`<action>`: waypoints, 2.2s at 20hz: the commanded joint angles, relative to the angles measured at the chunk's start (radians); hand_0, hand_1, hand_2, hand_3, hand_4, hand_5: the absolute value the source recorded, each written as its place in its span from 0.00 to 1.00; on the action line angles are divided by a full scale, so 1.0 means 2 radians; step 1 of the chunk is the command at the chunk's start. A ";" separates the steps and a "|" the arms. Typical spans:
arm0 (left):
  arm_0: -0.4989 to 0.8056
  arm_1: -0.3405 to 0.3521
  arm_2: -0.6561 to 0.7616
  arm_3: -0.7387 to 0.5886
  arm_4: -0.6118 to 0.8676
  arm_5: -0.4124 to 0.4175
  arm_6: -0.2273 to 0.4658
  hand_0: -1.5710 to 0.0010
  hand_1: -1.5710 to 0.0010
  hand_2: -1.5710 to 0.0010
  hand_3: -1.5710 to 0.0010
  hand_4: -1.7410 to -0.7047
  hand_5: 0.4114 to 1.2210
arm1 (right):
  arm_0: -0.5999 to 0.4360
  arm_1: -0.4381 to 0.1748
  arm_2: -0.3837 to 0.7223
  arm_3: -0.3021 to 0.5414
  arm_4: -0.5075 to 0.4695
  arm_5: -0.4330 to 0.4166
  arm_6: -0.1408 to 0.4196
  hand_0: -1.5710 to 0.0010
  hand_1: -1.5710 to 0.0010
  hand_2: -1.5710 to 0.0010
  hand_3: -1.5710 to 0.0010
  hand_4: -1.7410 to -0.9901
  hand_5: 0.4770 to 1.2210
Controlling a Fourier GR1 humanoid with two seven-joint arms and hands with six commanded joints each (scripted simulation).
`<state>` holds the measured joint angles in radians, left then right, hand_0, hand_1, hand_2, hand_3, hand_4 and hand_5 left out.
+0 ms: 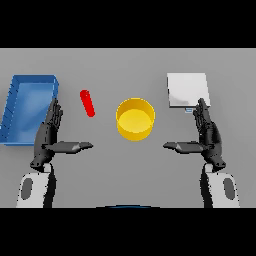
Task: Pick up the red beaker and tilt it to pour out 1 green nut into yellow bowl. Pick up the yellow bowl and place it on the metallic measuring scale.
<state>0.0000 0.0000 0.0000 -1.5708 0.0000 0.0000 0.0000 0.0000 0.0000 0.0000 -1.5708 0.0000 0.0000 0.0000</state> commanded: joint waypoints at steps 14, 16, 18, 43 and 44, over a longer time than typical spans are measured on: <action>0.043 0.015 -0.059 -0.067 -0.068 -0.001 0.017 1.00 1.00 1.00 1.00 0.54 0.31 | 0.022 -0.032 0.046 -0.042 0.085 -0.009 -0.013 1.00 1.00 1.00 1.00 0.71 0.14; 0.044 0.017 -0.062 -0.070 -0.073 -0.002 0.023 1.00 1.00 1.00 1.00 0.55 0.30 | 0.022 -0.036 0.039 -0.044 0.064 0.005 -0.013 1.00 1.00 1.00 1.00 0.66 0.16; 0.033 0.013 -0.063 -0.056 -0.072 -0.003 0.034 1.00 1.00 1.00 1.00 0.54 0.30 | 0.023 -0.038 0.036 -0.042 0.055 0.013 -0.018 1.00 1.00 1.00 1.00 0.62 0.18; -0.239 0.000 0.021 0.311 -0.092 0.054 -0.087 1.00 1.00 1.00 1.00 0.42 0.35 | 0.010 -0.045 0.027 -0.025 0.062 0.009 -0.029 1.00 1.00 1.00 1.00 0.59 0.23; -0.248 -0.002 0.027 0.320 -0.089 0.058 -0.086 1.00 1.00 1.00 1.00 0.40 0.37 | 0.010 -0.043 0.026 -0.029 0.057 0.010 -0.024 1.00 1.00 1.00 1.00 0.58 0.23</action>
<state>-0.4975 -0.0049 0.0542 -0.9307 -0.1782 0.1164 -0.1692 0.0196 -0.0854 0.0530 -1.6280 0.1132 0.0206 -0.0478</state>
